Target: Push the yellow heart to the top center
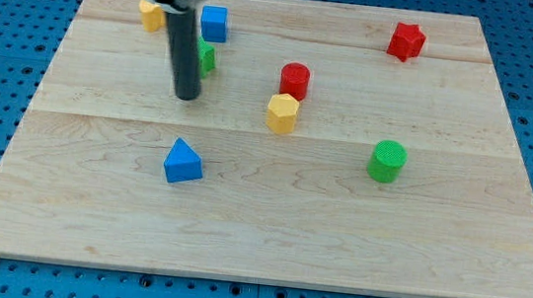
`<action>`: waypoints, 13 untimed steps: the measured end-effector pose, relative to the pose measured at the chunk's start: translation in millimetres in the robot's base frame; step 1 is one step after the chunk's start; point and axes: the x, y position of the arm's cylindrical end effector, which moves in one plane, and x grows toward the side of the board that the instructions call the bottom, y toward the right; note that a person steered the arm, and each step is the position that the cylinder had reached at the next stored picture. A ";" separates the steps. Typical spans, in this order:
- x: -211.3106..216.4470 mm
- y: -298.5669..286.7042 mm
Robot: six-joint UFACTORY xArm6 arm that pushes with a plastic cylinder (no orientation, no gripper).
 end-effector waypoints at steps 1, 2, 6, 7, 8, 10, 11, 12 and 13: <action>-2.5 -4.9; -21.5 -8.1; -68.2 -57.7; -68.7 -58.6; -87.4 -58.6; -124.5 -58.6; -125.1 -58.6; -129.4 -68.0; -136.9 -95.0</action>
